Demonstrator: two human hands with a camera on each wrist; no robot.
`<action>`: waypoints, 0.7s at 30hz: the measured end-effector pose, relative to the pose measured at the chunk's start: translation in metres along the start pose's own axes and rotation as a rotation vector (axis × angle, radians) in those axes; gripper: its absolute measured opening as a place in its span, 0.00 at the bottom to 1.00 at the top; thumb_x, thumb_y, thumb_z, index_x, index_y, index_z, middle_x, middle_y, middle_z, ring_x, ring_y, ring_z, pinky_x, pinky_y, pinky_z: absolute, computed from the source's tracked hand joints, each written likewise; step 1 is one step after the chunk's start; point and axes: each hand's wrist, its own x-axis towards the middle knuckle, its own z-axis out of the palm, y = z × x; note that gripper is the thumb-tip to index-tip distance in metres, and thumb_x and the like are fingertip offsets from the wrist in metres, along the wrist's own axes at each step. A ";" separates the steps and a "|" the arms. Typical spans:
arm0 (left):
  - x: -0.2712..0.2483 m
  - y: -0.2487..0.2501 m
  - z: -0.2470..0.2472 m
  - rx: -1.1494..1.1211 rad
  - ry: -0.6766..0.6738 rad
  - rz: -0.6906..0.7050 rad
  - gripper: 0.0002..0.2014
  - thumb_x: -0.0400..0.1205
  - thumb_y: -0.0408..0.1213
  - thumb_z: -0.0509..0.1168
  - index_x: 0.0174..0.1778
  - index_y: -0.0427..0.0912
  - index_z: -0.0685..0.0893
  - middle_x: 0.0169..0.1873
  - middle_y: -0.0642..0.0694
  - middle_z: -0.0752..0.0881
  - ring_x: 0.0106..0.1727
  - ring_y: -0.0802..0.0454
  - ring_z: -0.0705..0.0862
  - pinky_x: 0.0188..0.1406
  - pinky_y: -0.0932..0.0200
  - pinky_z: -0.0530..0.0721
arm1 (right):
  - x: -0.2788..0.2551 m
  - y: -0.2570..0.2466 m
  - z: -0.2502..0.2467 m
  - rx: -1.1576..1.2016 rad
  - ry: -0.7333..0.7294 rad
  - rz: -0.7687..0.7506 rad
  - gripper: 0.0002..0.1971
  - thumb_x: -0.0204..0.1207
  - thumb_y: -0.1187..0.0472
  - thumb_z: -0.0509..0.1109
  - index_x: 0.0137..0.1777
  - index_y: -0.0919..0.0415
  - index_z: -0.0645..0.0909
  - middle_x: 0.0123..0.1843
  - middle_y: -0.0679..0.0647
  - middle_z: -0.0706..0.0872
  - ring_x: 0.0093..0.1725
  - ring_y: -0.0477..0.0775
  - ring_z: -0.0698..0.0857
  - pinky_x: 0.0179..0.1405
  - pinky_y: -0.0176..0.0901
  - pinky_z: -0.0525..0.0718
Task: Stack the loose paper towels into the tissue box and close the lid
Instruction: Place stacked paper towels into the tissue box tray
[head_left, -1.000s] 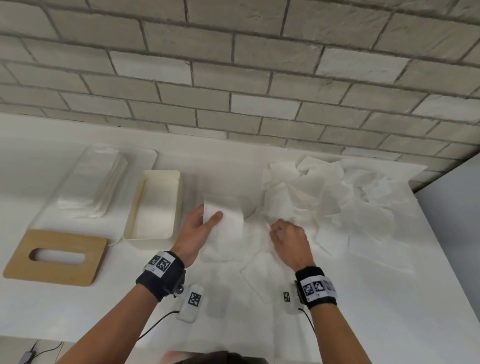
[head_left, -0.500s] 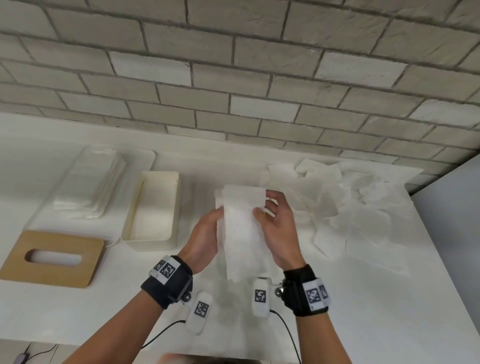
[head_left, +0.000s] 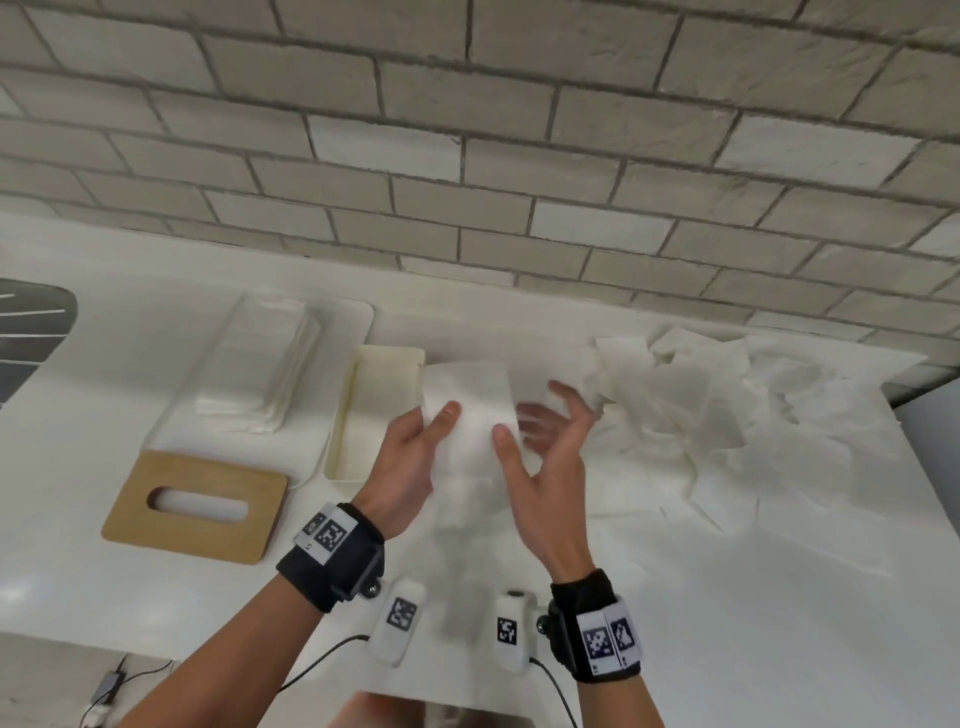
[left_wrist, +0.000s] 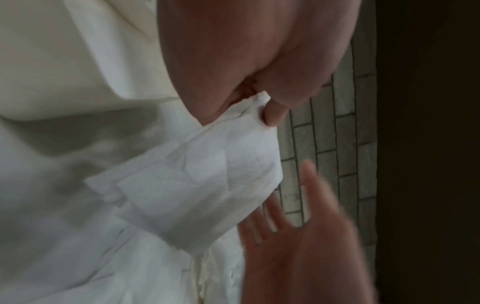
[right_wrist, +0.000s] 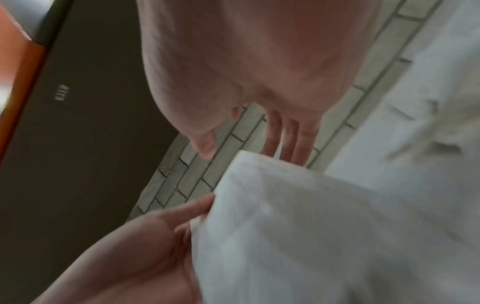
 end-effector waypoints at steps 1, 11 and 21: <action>0.005 0.007 -0.009 -0.040 0.012 -0.015 0.16 0.93 0.42 0.66 0.72 0.38 0.88 0.67 0.35 0.91 0.71 0.34 0.89 0.77 0.28 0.81 | -0.007 0.001 0.010 0.014 -0.040 0.030 0.31 0.86 0.57 0.78 0.80 0.42 0.65 0.65 0.47 0.89 0.63 0.51 0.91 0.61 0.46 0.88; 0.064 0.074 -0.085 0.325 0.086 0.249 0.16 0.86 0.36 0.76 0.69 0.42 0.84 0.59 0.45 0.94 0.60 0.49 0.93 0.58 0.54 0.90 | -0.007 -0.009 0.104 -0.108 -0.004 0.071 0.14 0.87 0.66 0.75 0.60 0.47 0.77 0.29 0.44 0.67 0.27 0.47 0.66 0.28 0.35 0.66; 0.105 0.068 -0.147 1.014 0.101 0.427 0.15 0.87 0.29 0.70 0.70 0.43 0.83 0.61 0.49 0.88 0.63 0.52 0.85 0.66 0.57 0.82 | 0.024 0.024 0.189 -0.673 -0.275 0.259 0.15 0.88 0.73 0.66 0.73 0.71 0.76 0.68 0.69 0.83 0.63 0.71 0.88 0.64 0.56 0.85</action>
